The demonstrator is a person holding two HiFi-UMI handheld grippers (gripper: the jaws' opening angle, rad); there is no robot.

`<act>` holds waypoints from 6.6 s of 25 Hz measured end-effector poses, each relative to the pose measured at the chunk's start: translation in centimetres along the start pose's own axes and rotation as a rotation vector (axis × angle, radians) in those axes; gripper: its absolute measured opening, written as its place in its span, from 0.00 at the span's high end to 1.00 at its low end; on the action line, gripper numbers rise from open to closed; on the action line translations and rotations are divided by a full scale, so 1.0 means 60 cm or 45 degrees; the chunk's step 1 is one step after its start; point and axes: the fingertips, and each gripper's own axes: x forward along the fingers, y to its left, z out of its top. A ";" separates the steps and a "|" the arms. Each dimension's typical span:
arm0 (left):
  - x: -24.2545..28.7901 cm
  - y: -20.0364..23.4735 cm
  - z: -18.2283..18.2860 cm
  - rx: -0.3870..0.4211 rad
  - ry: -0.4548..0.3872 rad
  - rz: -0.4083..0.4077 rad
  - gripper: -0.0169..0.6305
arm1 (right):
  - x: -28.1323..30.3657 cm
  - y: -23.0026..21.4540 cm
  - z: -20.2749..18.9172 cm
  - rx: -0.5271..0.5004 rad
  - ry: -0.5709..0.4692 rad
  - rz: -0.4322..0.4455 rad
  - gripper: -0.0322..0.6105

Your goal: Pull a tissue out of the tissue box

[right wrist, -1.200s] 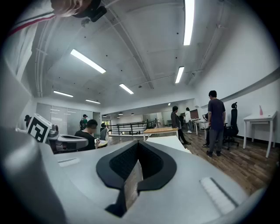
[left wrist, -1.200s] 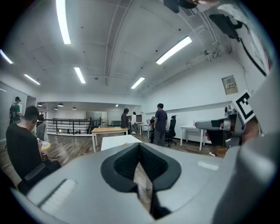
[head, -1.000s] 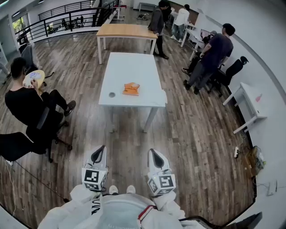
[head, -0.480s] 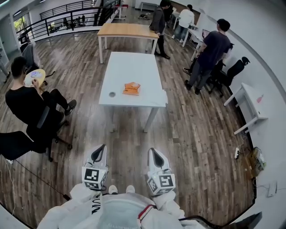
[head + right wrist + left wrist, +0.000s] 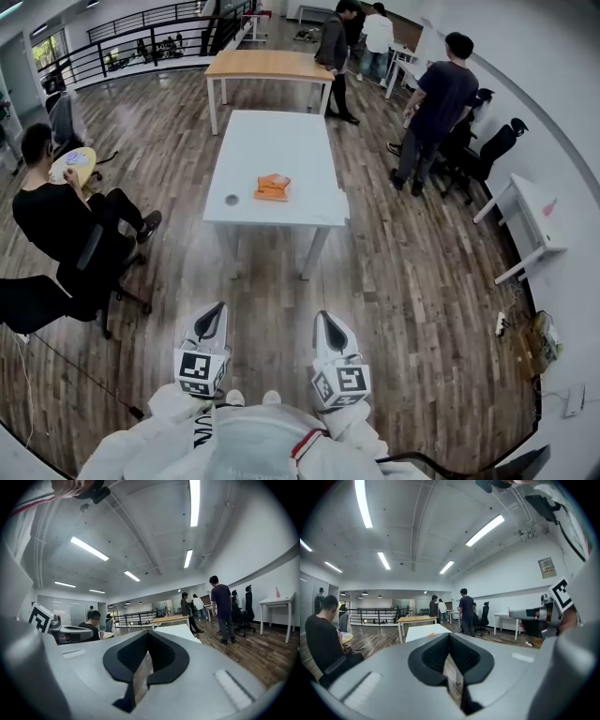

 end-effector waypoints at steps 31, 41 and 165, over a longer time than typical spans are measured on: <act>0.099 0.034 -0.010 -0.059 -0.007 0.039 0.97 | 0.112 -0.039 -0.022 0.008 0.077 0.051 0.95; 0.180 0.112 -0.017 -0.083 0.022 0.012 0.97 | 0.224 -0.039 -0.016 0.011 0.108 0.021 0.95; 0.663 0.295 0.058 -0.024 0.106 0.045 0.97 | 0.686 -0.282 0.058 0.063 0.144 0.003 0.95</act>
